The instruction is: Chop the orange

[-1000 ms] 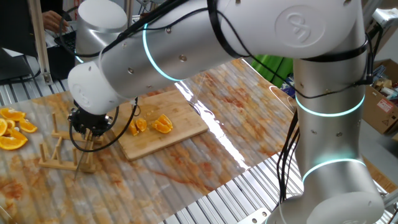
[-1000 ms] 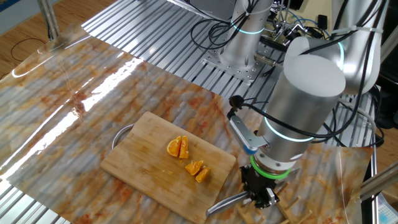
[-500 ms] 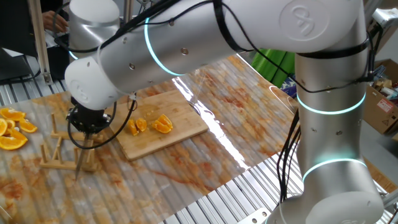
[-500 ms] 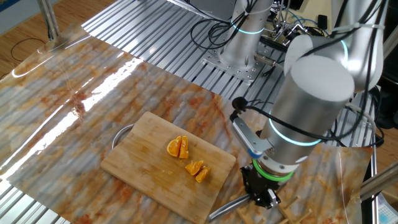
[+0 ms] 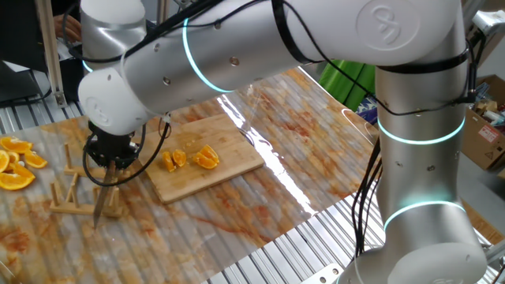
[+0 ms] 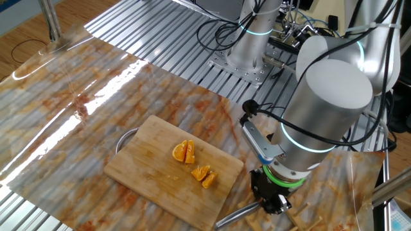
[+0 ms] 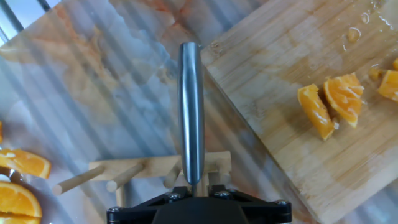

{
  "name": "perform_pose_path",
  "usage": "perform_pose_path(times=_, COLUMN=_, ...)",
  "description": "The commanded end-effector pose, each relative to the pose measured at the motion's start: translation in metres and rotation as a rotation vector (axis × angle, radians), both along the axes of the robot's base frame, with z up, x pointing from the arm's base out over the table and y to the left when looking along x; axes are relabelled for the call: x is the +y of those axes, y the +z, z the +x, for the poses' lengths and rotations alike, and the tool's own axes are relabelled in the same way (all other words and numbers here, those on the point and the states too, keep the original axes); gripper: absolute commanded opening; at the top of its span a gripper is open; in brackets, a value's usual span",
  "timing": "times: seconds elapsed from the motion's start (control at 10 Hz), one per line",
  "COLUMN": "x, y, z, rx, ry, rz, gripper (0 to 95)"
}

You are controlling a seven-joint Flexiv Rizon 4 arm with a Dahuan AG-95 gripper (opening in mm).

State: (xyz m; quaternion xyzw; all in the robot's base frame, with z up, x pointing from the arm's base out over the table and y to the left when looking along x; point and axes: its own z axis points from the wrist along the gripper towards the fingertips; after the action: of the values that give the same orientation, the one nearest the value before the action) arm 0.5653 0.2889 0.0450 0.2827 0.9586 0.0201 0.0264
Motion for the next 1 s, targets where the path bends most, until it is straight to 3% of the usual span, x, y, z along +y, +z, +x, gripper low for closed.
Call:
perform_pose_path(times=0.1, x=0.001, y=0.003, z=-0.002, rx=0.008, ry=-0.001, rz=0.005, gripper=38.0)
perform_pose_path(times=0.6, x=0.0, y=0.016, z=-0.009, rx=0.031, ry=-0.001, rz=0.009, gripper=38.0)
perform_pose_path(times=1.0, x=-0.005, y=0.037, z=-0.011, rx=0.066, ry=0.005, rz=0.022, gripper=38.0)
